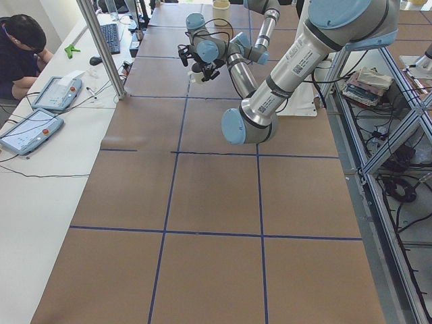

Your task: Left arm hands cup to right arm to dump lemon

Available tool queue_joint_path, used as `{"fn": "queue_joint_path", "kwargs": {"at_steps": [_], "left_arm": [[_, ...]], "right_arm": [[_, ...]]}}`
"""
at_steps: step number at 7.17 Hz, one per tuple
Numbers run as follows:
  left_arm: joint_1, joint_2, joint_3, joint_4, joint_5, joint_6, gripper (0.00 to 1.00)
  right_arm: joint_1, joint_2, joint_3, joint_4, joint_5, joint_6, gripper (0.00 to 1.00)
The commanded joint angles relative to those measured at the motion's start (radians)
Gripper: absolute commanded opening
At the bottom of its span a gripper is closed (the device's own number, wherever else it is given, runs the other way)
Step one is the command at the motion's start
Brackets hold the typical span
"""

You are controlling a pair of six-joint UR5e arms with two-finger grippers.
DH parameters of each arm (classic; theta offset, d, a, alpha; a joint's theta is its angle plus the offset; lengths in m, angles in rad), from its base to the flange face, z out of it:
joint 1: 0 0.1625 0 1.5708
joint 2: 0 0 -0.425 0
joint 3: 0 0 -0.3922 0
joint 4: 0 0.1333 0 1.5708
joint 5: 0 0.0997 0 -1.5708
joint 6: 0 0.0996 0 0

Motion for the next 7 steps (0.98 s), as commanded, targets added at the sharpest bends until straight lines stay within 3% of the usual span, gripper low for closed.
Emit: {"fn": "queue_joint_path", "kwargs": {"at_steps": [1, 6, 7], "left_arm": [[0.001, -0.023, 0.034, -0.003, 0.0, -0.016, 0.95], [0.018, -0.014, 0.039, -0.003, 0.002, -0.02, 0.89], [0.018, -0.013, 0.034, -0.003, 0.002, -0.029, 0.56]], "right_arm": [[-0.03, 0.008, 0.001, 0.001, -0.048, -0.001, 0.42], [-0.035, 0.02, 0.001, 0.0, -0.055, -0.004, 0.43], [-0.035, 0.02, 0.001, 0.0, -0.055, -0.007, 0.43]]}}
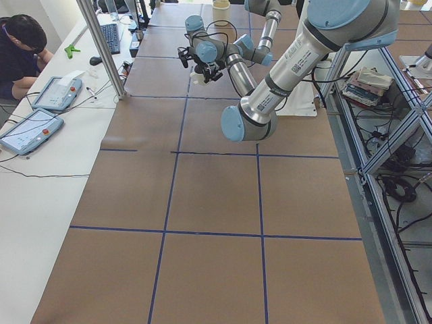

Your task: Left arm hands cup to right arm to dump lemon

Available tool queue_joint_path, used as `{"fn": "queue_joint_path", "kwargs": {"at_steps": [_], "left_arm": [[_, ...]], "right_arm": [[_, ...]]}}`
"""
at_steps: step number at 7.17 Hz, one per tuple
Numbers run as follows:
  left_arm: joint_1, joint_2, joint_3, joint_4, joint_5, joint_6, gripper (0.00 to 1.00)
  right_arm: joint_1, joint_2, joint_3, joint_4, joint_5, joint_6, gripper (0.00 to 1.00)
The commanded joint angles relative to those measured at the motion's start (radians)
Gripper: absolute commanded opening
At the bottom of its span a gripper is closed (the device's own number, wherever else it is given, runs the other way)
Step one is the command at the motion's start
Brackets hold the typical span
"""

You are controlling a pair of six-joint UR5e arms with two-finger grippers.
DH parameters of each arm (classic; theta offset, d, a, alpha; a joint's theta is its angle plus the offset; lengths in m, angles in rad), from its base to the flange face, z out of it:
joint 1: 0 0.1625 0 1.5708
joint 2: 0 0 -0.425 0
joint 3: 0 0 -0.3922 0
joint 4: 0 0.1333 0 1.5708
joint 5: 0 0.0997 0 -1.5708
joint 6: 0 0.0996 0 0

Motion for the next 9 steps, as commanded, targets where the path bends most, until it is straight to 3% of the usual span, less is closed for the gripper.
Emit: {"fn": "queue_joint_path", "kwargs": {"at_steps": [1, 9], "left_arm": [[0.002, 0.004, -0.006, -0.008, 0.0, -0.003, 0.28], [0.002, 0.007, 0.002, -0.021, 0.0, -0.001, 0.28]], "right_arm": [[0.0, -0.002, 0.0, 0.0, 0.0, -0.006, 0.43], [-0.012, 0.0, 0.0, -0.002, 0.001, -0.011, 0.43]]}}
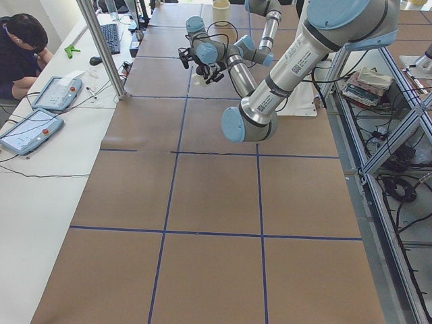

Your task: Left arm hands cup to right arm to dump lemon

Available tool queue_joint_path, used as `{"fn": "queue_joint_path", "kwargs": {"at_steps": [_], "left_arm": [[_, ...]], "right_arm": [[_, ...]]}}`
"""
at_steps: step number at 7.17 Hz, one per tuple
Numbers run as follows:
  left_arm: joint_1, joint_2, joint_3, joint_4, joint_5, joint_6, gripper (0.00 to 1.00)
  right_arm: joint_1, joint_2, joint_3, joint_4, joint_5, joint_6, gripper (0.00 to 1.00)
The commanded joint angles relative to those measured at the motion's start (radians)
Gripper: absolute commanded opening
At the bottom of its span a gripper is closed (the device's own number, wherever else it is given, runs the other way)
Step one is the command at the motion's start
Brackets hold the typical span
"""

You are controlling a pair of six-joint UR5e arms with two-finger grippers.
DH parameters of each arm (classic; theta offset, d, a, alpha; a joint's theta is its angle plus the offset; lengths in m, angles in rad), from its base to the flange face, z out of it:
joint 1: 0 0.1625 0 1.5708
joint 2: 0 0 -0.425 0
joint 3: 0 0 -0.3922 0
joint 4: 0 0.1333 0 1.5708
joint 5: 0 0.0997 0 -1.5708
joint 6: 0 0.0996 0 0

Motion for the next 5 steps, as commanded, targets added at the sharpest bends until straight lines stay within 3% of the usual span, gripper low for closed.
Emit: {"fn": "queue_joint_path", "kwargs": {"at_steps": [1, 2, 3, 5], "left_arm": [[-0.001, 0.001, 0.0, 0.0, 0.0, 0.002, 0.28], [-0.001, 0.002, 0.0, 0.0, 0.0, 0.002, 0.0], [0.001, 0.007, 0.0, 0.0, 0.0, 0.003, 0.0], [-0.001, 0.007, -0.001, 0.002, 0.0, 0.003, 0.0]], "right_arm": [[-0.001, 0.001, 0.0, 0.0, 0.0, 0.0, 0.43], [-0.001, 0.001, 0.0, 0.001, -0.002, -0.002, 0.57], [-0.002, -0.004, -0.002, 0.006, -0.003, 0.0, 1.0], [-0.005, -0.004, -0.002, 0.009, -0.002, 0.001, 1.0]]}}
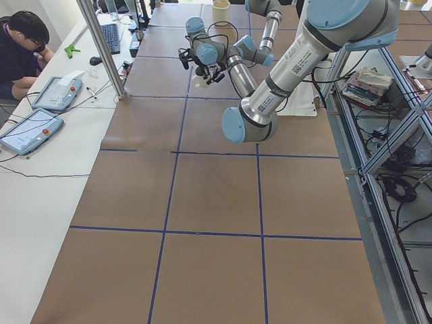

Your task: Left arm hands cup to right arm to dump lemon

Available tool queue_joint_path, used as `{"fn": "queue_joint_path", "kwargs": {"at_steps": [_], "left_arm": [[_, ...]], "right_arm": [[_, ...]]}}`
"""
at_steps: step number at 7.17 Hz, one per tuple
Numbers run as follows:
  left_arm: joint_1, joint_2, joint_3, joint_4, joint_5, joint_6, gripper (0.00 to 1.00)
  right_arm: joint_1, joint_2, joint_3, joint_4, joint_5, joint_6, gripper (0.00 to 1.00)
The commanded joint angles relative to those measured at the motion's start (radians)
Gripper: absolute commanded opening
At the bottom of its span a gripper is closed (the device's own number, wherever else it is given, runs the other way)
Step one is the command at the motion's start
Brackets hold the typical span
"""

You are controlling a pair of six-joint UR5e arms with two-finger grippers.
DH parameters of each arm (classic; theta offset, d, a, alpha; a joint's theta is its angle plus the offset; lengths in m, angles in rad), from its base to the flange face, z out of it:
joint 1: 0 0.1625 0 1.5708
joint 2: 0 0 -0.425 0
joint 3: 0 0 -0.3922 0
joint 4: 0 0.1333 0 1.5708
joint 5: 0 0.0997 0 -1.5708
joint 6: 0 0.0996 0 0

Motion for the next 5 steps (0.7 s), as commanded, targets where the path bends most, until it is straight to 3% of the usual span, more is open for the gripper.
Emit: {"fn": "queue_joint_path", "kwargs": {"at_steps": [1, 5], "left_arm": [[-0.001, 0.001, 0.0, 0.0, 0.001, 0.0, 0.0], [-0.044, -0.001, 0.054, -0.002, 0.011, 0.031, 0.0]], "right_arm": [[-0.003, -0.004, 0.0, 0.004, 0.001, 0.001, 1.0], [-0.009, -0.007, 0.0, 0.007, 0.001, 0.001, 1.0]]}}
